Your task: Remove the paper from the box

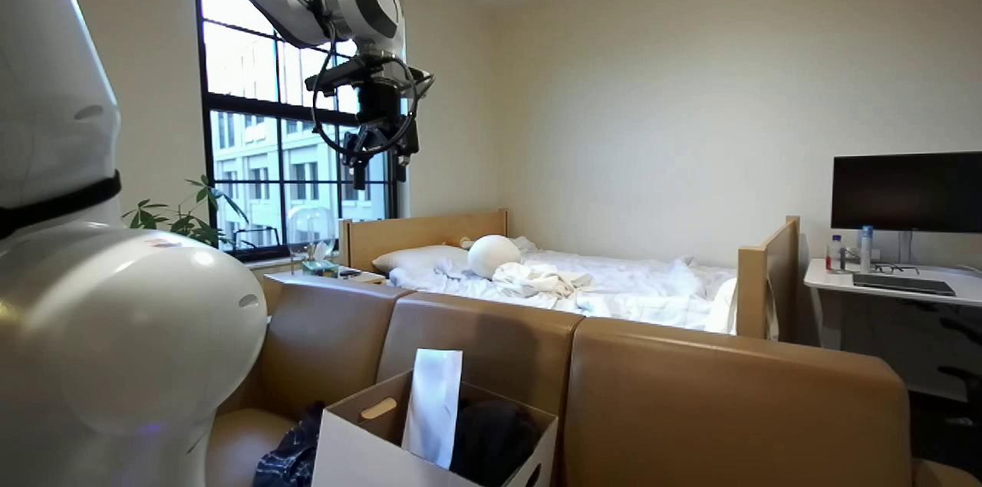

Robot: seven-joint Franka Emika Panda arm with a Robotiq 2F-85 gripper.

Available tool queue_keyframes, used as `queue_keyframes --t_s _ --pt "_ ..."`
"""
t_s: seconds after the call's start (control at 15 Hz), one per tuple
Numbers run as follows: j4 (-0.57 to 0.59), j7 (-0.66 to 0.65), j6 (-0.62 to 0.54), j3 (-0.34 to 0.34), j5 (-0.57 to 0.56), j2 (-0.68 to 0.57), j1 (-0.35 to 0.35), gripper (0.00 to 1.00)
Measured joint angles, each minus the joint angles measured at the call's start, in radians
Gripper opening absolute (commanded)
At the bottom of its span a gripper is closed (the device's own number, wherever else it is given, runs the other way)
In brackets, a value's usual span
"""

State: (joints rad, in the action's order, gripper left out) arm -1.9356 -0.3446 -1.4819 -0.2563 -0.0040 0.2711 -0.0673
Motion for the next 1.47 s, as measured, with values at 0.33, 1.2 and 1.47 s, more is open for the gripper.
queue_keyframes --t_s 0.33,1.2,1.47 --pt "0.008 0.005 -0.006 0.02 -0.008 -0.02 -0.004 1.0" --pt "0.081 0.453 -0.199 0.185 -0.058 -0.187 -0.001 1.0" --pt "0.132 0.549 -0.231 0.229 -0.028 -0.285 0.004 1.0"
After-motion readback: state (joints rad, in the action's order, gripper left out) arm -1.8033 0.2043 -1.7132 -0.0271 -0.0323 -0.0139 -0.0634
